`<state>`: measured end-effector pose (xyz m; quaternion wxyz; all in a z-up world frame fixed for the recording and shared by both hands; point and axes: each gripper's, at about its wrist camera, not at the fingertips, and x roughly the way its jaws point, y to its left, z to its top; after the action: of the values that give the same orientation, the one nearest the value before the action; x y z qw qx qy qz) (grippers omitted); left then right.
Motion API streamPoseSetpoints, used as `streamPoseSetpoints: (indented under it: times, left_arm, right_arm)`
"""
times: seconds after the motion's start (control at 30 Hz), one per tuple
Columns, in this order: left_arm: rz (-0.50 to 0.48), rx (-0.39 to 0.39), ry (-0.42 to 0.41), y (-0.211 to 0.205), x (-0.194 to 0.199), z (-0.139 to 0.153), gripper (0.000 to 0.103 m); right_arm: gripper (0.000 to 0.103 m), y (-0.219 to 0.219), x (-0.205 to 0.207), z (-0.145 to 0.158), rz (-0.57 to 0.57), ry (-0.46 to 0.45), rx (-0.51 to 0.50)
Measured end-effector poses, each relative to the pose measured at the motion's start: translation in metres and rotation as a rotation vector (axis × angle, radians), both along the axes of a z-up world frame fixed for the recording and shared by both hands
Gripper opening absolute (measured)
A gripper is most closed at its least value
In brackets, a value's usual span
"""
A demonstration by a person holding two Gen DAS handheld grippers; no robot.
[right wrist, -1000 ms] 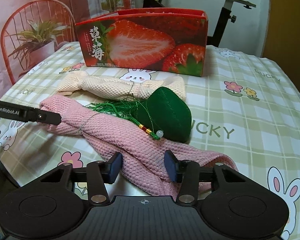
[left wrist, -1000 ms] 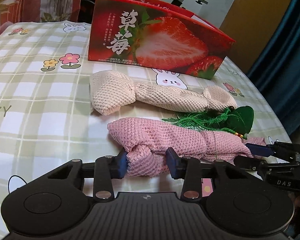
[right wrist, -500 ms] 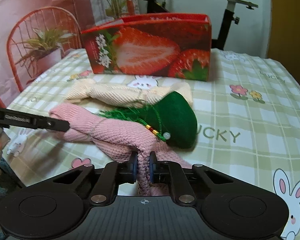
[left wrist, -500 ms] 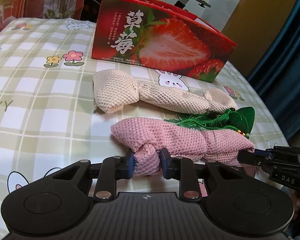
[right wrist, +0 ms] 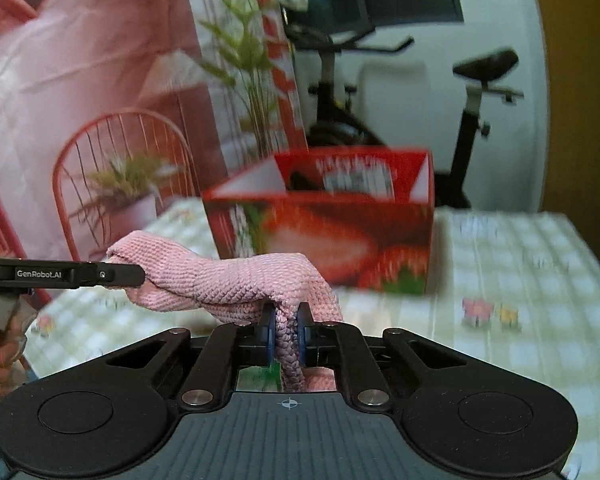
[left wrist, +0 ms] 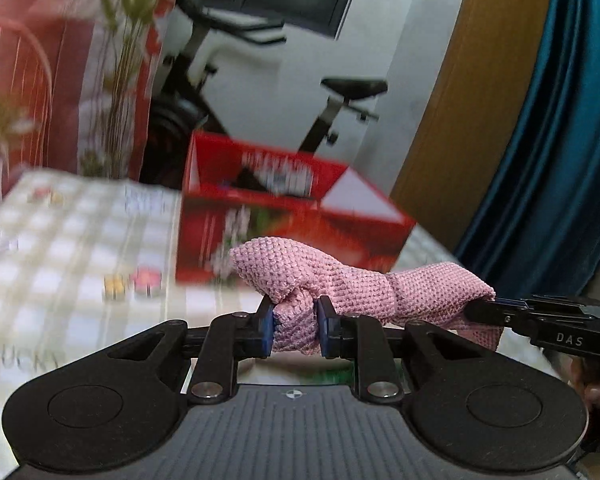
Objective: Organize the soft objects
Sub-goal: 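Lift the pink towel with both grippers over the red box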
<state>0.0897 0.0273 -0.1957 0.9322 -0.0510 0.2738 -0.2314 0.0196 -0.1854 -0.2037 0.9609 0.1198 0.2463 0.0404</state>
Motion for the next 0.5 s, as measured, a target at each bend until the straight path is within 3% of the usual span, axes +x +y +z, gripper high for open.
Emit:
streamPoseSetpoints:
  times: [0.23,0.5]
  left_arm:
    - [0.021,0.018,-0.062,-0.019,0.066,0.038,0.023]
    - [0.064,0.030,-0.005,-0.034,0.152,0.046,0.023]
  right_arm:
    - [0.010,-0.034,0.070,0.035,-0.032,-0.073,-0.023]
    - [0.009,-0.071,0.173,0.025,-0.103,-0.031,0.004]
